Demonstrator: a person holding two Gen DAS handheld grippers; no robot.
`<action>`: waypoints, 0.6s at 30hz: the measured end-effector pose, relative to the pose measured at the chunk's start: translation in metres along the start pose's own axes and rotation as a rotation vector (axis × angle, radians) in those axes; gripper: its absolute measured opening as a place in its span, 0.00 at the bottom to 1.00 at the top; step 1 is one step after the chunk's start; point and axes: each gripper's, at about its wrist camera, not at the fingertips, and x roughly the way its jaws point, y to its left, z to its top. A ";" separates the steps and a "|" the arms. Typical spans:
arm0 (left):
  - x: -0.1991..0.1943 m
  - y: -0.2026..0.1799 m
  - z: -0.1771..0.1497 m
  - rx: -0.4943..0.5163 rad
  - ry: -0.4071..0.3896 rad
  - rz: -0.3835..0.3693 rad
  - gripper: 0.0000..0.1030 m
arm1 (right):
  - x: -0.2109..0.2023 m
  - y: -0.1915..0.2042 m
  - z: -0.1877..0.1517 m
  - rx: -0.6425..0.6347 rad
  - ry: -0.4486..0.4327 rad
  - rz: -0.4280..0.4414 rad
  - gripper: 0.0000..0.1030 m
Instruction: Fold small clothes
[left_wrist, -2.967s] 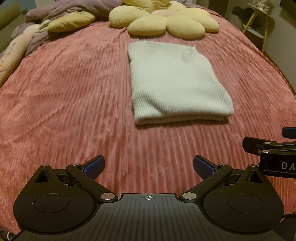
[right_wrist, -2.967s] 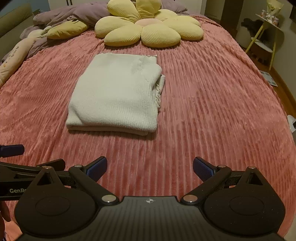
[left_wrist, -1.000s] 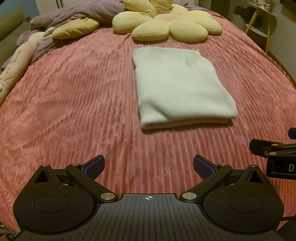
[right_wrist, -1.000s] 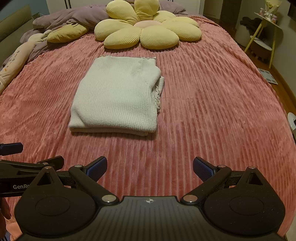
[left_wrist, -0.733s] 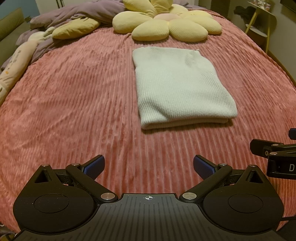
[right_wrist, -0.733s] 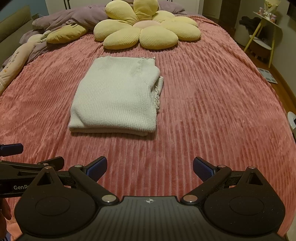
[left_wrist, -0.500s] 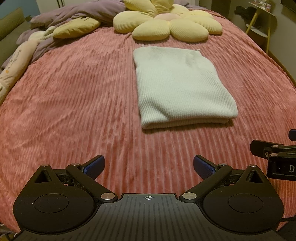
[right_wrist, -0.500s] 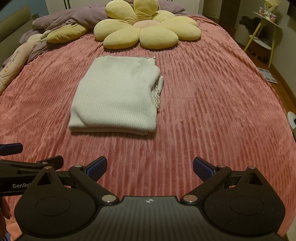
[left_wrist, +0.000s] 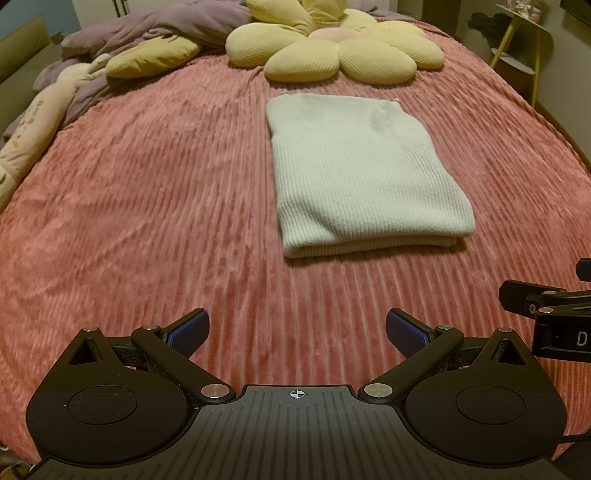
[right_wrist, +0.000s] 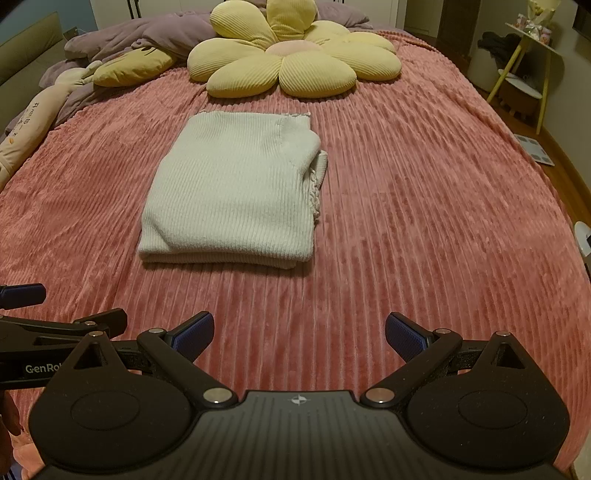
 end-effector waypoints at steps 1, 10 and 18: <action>0.000 0.000 0.000 0.000 0.000 0.001 1.00 | 0.000 0.000 0.000 0.000 -0.001 0.001 0.96; -0.003 0.000 0.002 0.005 -0.006 0.005 1.00 | 0.000 0.000 -0.001 0.001 -0.001 0.002 0.96; -0.004 -0.002 0.001 0.008 -0.006 0.006 1.00 | -0.002 0.001 -0.001 0.004 -0.003 0.003 0.96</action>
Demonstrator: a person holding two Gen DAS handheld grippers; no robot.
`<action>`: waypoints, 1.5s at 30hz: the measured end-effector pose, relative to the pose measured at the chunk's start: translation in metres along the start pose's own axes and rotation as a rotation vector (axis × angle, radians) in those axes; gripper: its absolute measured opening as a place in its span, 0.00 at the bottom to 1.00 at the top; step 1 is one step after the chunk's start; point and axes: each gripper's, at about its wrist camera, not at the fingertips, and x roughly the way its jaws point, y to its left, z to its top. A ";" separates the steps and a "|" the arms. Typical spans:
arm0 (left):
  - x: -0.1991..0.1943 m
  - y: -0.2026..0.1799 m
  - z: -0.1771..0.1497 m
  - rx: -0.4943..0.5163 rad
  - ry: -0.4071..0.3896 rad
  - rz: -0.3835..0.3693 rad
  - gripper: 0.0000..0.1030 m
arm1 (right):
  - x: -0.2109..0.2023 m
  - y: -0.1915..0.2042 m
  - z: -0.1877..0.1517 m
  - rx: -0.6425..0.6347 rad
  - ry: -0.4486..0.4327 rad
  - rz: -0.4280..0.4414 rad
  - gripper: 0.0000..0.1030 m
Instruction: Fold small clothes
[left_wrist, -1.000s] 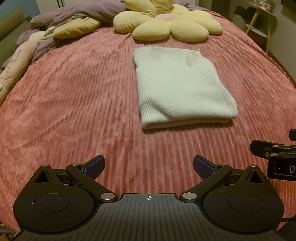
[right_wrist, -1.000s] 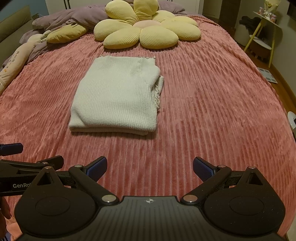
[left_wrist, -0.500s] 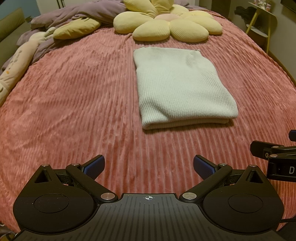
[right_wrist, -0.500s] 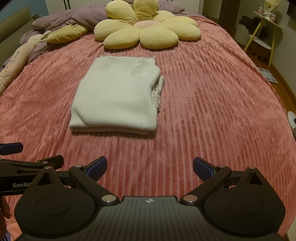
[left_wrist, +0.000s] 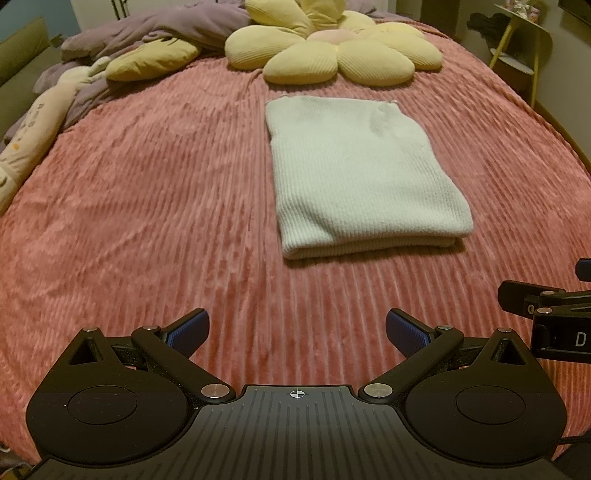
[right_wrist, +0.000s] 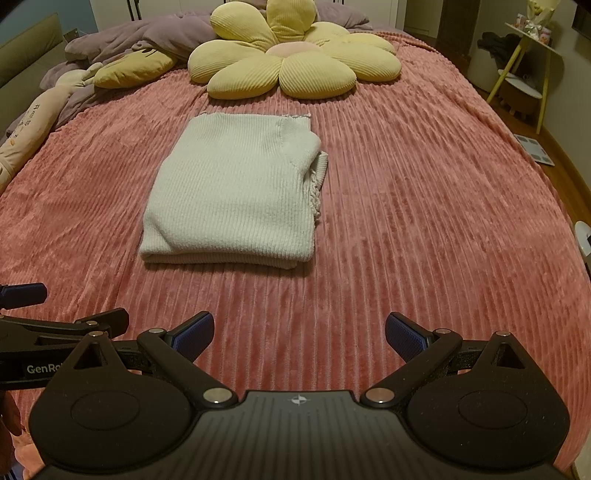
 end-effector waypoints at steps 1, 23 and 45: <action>0.000 0.000 0.000 0.001 0.000 0.000 1.00 | 0.000 0.000 0.000 0.001 0.000 0.000 0.96; -0.002 -0.002 -0.001 0.011 -0.005 0.007 1.00 | -0.004 0.000 -0.002 0.007 -0.007 0.000 0.96; 0.000 -0.003 -0.001 0.015 -0.001 0.005 1.00 | -0.003 -0.001 -0.001 0.002 -0.008 0.004 0.96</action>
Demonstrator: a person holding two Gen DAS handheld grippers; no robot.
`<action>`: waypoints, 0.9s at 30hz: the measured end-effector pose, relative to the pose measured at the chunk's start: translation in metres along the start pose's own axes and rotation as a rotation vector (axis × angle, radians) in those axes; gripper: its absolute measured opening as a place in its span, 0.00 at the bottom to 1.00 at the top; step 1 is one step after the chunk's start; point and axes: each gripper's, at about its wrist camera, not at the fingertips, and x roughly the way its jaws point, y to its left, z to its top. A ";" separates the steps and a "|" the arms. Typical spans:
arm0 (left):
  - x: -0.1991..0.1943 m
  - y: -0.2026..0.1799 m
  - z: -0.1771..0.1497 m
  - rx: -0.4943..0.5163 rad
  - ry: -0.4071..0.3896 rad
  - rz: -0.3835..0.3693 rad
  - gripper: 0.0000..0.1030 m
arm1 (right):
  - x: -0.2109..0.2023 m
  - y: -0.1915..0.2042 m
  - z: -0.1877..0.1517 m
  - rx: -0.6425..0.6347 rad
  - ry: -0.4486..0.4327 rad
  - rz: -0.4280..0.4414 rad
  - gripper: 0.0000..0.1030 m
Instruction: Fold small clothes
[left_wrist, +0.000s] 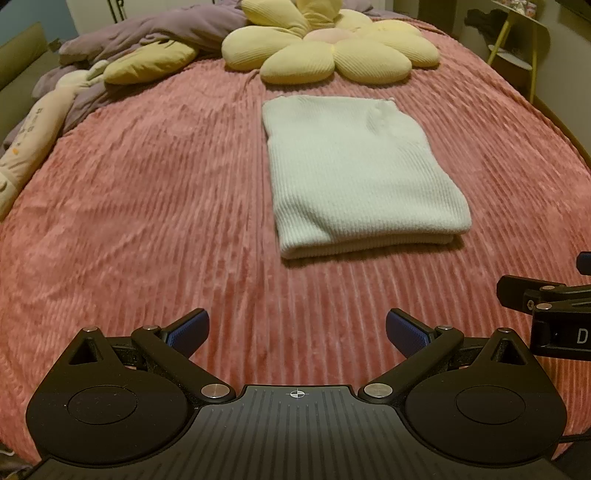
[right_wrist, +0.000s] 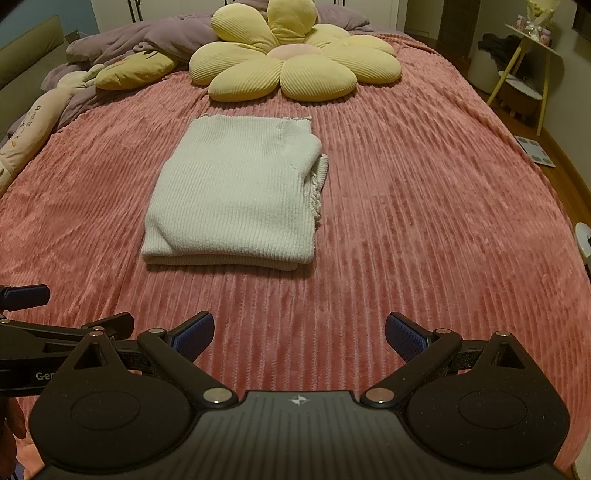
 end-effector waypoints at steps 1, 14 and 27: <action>0.000 0.000 0.000 0.000 0.000 0.000 1.00 | 0.000 0.000 0.000 -0.001 0.000 0.000 0.96; 0.002 -0.002 0.003 0.009 0.004 0.002 1.00 | 0.002 -0.001 0.002 0.001 0.000 -0.001 0.96; 0.002 -0.004 0.002 0.012 0.004 0.002 1.00 | 0.003 -0.003 0.002 0.001 0.000 -0.001 0.96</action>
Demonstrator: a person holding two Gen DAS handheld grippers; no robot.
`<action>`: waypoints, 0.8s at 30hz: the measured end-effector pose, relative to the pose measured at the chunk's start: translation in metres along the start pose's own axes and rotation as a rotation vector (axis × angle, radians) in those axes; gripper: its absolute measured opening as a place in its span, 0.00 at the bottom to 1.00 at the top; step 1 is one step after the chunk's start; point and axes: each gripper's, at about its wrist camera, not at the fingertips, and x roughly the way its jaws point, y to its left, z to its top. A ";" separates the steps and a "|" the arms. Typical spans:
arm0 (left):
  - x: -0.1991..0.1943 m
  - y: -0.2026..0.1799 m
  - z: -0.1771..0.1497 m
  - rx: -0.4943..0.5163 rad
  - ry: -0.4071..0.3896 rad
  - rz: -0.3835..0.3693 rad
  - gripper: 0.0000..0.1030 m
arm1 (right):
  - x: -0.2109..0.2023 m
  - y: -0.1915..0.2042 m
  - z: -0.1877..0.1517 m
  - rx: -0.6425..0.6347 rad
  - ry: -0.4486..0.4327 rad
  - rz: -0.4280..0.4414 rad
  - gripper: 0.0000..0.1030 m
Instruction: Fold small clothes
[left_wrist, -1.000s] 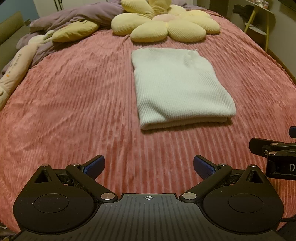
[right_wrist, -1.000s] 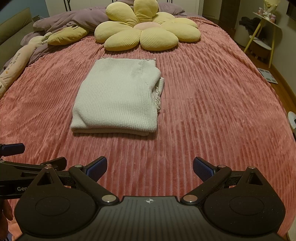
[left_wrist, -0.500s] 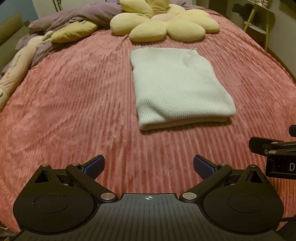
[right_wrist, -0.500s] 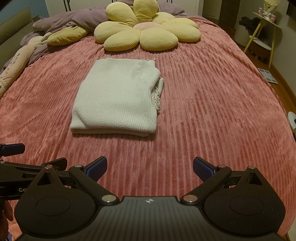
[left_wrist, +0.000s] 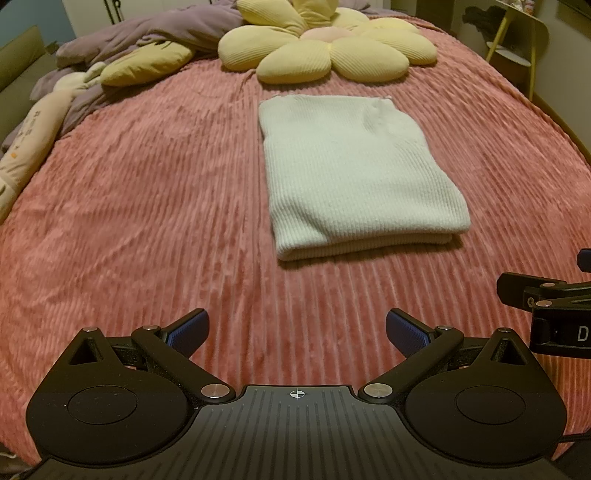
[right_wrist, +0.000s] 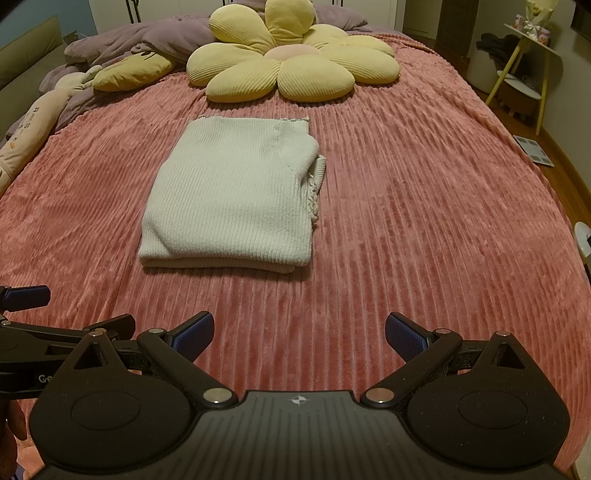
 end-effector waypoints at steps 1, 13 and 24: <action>0.000 0.000 0.000 0.000 0.000 0.000 1.00 | 0.000 -0.001 0.000 0.001 0.000 -0.001 0.96; 0.001 -0.001 0.000 0.001 0.001 -0.002 1.00 | 0.000 -0.001 0.000 0.001 0.001 -0.001 0.96; -0.001 -0.006 -0.002 0.014 -0.001 -0.009 1.00 | -0.002 -0.002 -0.001 0.004 -0.003 -0.003 0.96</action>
